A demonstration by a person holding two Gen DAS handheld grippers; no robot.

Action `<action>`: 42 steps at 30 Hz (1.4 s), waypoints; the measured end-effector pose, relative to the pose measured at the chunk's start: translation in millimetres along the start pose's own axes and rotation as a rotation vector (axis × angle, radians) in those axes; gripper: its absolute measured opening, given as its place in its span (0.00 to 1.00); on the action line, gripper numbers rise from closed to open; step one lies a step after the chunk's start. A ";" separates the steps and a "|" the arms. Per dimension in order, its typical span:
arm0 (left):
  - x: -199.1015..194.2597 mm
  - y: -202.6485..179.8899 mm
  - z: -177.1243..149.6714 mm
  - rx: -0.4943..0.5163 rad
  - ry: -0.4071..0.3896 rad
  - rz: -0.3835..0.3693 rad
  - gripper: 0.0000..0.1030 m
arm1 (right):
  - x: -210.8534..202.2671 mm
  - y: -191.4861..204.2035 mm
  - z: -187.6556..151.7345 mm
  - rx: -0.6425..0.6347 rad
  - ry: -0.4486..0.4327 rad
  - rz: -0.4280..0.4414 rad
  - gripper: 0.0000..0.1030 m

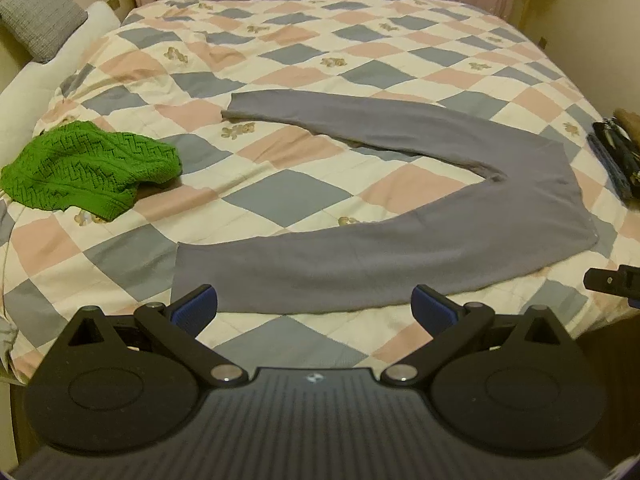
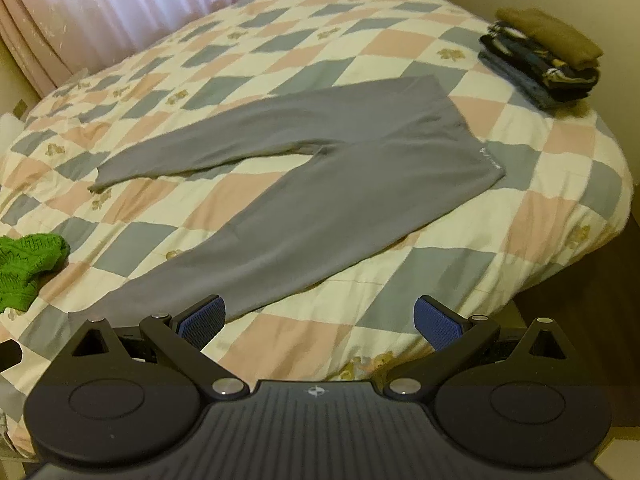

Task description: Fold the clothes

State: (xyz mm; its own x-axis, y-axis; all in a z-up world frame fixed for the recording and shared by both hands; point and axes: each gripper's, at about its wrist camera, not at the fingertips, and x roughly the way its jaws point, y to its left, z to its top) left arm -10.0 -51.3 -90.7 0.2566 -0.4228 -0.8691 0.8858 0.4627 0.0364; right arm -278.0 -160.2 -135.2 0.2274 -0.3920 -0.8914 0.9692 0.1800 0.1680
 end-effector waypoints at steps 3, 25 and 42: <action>14.5 -6.5 20.1 -0.030 0.005 0.028 0.99 | 19.8 3.8 23.0 -0.028 0.020 0.023 1.00; 185.7 -109.9 88.4 -0.012 0.194 0.083 0.99 | 201.6 -87.6 178.5 -0.071 0.236 0.236 1.00; 397.8 -71.8 264.9 0.555 -0.055 -0.130 0.77 | 354.0 -77.7 314.7 -0.393 0.077 0.368 0.87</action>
State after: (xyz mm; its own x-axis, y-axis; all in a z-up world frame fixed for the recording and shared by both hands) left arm 130.9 -459.2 -308.4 0.1389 -0.4959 -0.8572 0.9779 -0.0678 0.1977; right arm -243.0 -596.9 -331.4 0.5234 -0.1748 -0.8340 0.7149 0.6226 0.3182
